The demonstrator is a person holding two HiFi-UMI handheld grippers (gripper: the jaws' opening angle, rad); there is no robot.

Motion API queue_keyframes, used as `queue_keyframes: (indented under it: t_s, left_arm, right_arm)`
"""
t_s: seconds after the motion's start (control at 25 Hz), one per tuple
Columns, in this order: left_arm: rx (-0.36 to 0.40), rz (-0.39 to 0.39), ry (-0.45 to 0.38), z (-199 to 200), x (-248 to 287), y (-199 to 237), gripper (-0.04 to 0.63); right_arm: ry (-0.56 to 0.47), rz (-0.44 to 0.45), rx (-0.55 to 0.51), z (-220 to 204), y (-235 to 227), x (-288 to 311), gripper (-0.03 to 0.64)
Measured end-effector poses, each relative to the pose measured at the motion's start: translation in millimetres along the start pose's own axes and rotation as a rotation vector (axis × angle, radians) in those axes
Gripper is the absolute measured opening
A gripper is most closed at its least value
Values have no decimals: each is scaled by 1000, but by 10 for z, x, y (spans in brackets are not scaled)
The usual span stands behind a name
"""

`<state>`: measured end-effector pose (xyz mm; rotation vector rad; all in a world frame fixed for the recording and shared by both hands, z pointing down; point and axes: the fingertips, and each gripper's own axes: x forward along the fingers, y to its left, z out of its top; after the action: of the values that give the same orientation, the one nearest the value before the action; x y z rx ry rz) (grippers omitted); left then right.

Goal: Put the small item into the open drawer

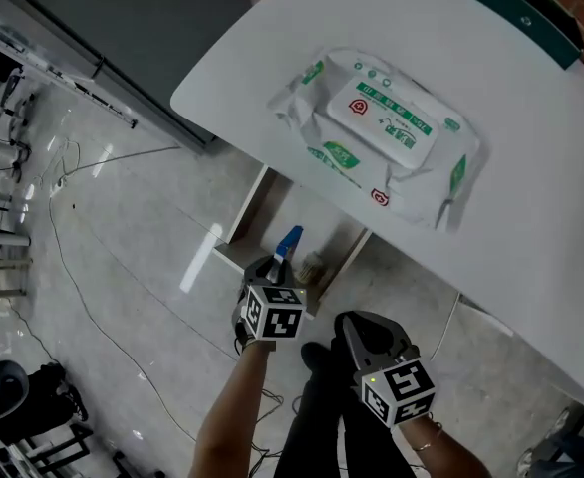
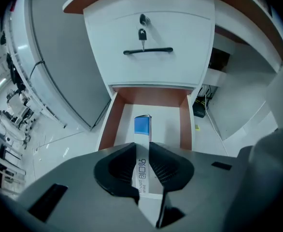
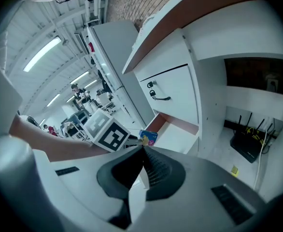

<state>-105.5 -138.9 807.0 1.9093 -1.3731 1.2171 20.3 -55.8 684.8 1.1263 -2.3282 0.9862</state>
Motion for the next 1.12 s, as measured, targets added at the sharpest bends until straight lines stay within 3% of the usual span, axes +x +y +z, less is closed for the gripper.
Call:
queue_keyframes:
  t_s: [0.52,0.72,1.12]
  left_arm:
    - [155,2,159,-139,753,-162,98]
    - [160,10,215,-225,944,-181,98]
    - [213,-14,250,-296,1132,-271,100]
  right_arm:
    - [-19,-33,47,-60,-320,90,8]
    - [-13,-48,58,-115,-401,120,8]
    - [10,-58,74,-206,-447,175,8]
